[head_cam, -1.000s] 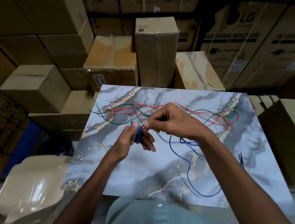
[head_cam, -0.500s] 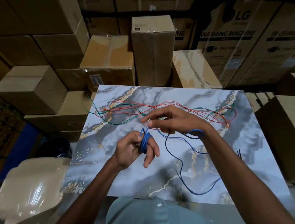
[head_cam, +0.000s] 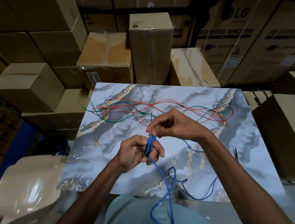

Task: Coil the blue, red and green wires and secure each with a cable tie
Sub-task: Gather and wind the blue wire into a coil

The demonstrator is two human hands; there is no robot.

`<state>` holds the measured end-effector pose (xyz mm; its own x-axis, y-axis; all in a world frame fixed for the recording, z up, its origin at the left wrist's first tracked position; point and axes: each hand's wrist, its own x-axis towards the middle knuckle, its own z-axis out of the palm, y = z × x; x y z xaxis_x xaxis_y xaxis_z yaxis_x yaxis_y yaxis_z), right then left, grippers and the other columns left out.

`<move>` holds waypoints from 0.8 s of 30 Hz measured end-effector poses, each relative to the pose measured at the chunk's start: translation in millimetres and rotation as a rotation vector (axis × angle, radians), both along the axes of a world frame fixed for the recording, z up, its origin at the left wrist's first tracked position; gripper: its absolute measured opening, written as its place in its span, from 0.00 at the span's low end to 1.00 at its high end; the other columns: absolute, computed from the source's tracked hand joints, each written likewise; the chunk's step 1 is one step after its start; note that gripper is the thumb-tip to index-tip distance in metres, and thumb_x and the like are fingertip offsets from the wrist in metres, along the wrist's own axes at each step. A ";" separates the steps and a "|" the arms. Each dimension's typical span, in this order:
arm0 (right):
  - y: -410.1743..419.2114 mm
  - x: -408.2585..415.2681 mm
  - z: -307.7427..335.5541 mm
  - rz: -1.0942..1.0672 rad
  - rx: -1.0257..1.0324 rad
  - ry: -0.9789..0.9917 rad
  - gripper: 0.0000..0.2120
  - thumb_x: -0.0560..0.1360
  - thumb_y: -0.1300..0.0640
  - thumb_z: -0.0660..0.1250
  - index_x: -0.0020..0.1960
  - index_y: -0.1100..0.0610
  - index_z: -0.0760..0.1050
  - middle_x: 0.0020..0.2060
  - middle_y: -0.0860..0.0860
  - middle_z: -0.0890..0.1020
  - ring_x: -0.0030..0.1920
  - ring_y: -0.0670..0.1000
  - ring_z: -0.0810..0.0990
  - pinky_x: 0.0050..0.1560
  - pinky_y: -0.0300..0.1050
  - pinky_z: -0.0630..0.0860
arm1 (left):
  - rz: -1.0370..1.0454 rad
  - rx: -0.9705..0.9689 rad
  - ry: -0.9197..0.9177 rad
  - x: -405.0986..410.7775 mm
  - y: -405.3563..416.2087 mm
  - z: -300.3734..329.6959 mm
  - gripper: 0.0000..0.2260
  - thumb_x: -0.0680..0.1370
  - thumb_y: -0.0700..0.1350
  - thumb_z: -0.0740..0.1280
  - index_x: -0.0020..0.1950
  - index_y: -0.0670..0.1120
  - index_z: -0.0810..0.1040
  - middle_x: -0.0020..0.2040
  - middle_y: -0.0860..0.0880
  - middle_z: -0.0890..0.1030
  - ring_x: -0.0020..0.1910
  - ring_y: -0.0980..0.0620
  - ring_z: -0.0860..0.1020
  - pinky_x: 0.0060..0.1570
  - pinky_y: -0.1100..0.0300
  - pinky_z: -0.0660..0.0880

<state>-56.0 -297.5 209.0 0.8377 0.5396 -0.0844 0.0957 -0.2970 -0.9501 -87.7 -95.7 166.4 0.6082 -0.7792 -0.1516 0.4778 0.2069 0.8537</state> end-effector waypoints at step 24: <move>2.4 -63.6 11.0 -0.090 -0.351 0.306 0.19 0.71 0.46 0.80 0.52 0.47 0.73 0.41 0.49 0.87 0.36 0.45 0.81 0.45 0.45 0.77 | 0.135 0.448 -0.284 7.5 2.0 -7.6 0.09 0.77 0.47 0.58 0.43 0.43 0.73 0.37 0.42 0.73 0.33 0.53 0.72 0.40 0.61 0.70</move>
<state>-119.7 -295.1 220.1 0.7876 0.3608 -0.4995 -0.2141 -0.5999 -0.7709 -80.2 -93.7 158.8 0.7639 -0.5878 -0.2662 0.2104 -0.1631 0.9639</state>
